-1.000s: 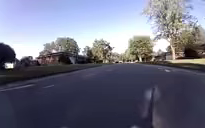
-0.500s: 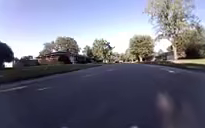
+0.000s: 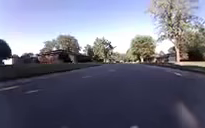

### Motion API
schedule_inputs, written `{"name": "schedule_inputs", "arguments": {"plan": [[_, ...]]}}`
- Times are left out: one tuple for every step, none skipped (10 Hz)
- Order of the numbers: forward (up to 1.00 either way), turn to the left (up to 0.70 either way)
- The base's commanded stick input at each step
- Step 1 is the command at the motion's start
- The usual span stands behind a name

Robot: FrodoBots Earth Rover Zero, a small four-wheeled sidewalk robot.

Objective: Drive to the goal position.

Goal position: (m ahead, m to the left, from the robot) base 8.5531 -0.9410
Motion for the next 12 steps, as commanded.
{"name": "schedule_inputs", "arguments": {"plan": [[0.98, 0.02], [0.98, 0.0], [0.98, 0.0], [0.98, 0.0], [0.98, 0.0], [0.98, 0.0], [0.98, 0.0], [0.98, 0.0], [0.98, 0.0], [0.98, 0.0], [0.98, 0.0], [0.98, 0.0]]}}
